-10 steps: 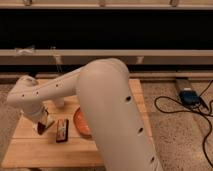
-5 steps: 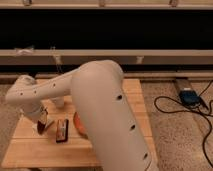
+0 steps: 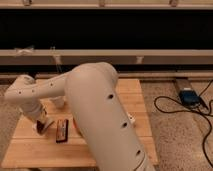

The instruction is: Place the pepper on the white sponge

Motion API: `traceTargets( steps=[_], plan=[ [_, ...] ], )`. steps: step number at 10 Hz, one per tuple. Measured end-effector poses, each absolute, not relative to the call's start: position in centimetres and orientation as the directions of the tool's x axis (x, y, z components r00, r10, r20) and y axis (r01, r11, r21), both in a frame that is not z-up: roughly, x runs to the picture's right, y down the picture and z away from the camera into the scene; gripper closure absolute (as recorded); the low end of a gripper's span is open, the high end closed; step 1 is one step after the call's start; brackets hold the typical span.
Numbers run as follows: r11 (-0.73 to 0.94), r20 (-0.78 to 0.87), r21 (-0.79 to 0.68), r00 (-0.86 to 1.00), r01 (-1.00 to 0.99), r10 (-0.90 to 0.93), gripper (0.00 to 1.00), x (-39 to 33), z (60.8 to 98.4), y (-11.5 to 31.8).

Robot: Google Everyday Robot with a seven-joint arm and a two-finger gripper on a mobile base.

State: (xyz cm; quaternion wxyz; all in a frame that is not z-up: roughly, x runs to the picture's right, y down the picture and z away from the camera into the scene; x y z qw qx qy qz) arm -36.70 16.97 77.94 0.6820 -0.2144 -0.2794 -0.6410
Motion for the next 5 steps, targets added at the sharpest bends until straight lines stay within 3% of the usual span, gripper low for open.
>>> traceTargets(
  steps=[2, 5],
  plan=[
    [0.072, 0.660, 0.070, 0.008, 0.995, -0.751, 0.92, -37.2, 78.3, 17.0],
    [0.051, 0.667, 0.090, -0.022, 0.995, -0.745, 0.61, -38.0, 78.6, 17.4]
  ],
)
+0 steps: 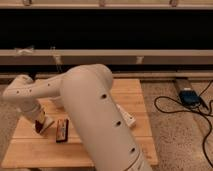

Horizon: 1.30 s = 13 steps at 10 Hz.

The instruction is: Place the pepper on the white sponge

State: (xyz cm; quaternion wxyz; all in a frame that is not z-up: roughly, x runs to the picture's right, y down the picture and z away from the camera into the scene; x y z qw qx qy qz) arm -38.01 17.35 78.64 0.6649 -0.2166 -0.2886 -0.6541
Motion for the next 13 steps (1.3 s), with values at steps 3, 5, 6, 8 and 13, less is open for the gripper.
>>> traceTargets(
  steps=[3, 5, 6, 8, 13],
  plan=[
    [0.033, 0.674, 0.107, -0.049, 0.994, -0.738, 0.34, -38.81, 78.59, 17.84],
    [0.028, 0.677, 0.111, -0.055, 0.993, -0.734, 0.20, -38.79, 78.65, 17.94],
    [0.027, 0.678, 0.112, -0.056, 0.993, -0.733, 0.20, -38.81, 78.62, 18.00],
    [0.030, 0.677, 0.107, -0.051, 0.994, -0.734, 0.20, -38.42, 78.61, 17.87],
    [0.055, 0.667, 0.107, -0.031, 0.993, -0.744, 0.20, -37.90, 78.28, 17.24]
  ],
)
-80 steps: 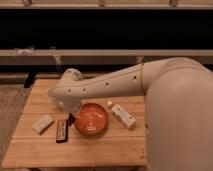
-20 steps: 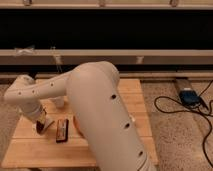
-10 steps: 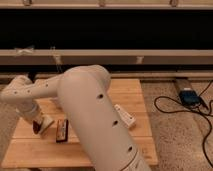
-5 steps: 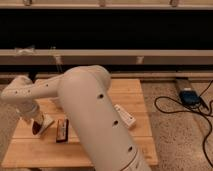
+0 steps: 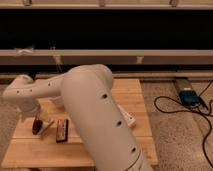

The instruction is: Place the pepper on the white sponge

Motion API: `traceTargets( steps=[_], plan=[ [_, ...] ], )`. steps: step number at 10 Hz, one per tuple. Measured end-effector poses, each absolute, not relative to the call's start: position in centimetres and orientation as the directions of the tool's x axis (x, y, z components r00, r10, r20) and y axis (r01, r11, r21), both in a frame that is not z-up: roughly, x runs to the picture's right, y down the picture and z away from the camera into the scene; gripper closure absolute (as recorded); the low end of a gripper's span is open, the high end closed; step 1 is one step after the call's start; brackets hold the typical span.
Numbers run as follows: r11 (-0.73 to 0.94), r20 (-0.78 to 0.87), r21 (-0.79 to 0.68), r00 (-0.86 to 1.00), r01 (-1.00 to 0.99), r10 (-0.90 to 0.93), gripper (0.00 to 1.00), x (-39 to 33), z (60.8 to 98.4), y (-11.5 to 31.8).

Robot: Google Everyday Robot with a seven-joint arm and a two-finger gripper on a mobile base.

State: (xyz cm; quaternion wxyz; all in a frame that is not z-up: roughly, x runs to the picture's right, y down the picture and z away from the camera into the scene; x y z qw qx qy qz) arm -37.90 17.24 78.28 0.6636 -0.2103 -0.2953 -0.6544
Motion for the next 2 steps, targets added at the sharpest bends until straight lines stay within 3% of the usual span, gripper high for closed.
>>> traceTargets(
  steps=[2],
  plan=[
    [0.057, 0.666, 0.107, -0.029, 0.993, -0.745, 0.20, -37.83, 78.30, 17.15]
  ],
)
